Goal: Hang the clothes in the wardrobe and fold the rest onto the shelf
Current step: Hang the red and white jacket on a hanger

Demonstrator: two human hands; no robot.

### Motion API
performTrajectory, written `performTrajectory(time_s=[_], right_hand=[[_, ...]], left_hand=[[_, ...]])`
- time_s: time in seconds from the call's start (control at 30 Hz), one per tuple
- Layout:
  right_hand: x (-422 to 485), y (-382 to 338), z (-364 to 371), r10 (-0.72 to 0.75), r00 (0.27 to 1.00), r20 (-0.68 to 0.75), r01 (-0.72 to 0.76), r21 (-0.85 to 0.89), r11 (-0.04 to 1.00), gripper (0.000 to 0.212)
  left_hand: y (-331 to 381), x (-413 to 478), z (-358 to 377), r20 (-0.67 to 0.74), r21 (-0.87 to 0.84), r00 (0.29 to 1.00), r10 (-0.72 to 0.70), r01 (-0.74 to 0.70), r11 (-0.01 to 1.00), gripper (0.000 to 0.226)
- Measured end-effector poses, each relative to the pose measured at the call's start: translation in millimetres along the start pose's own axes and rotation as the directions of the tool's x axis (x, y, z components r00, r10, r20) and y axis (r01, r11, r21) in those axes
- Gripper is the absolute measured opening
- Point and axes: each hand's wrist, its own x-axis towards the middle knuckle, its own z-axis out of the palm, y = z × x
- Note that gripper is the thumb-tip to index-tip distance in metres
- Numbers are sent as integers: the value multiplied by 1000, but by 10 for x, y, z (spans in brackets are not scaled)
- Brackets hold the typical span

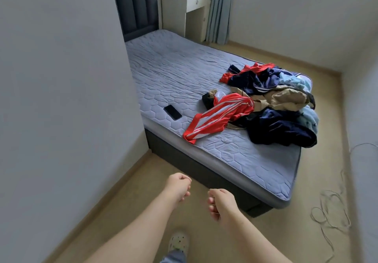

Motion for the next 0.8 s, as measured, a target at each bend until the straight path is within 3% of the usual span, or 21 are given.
performTrajectory(time_s=[0.3, 0.53, 0.8], right_hand=[[928, -1138, -120, 30, 998, -64, -22, 115, 993, 10], [1720, -1812, -363, 106, 992, -66, -93, 176, 980, 15], [2968, -2485, -754, 182, 982, -41, -180, 33, 983, 12]], left_hand=[[1161, 1171, 250, 86, 165, 996, 18, -32, 986, 20], [1793, 2004, 679, 102, 144, 994, -35, 20, 989, 19], [2196, 3225, 1169, -6, 33, 979, -203, 203, 979, 20]])
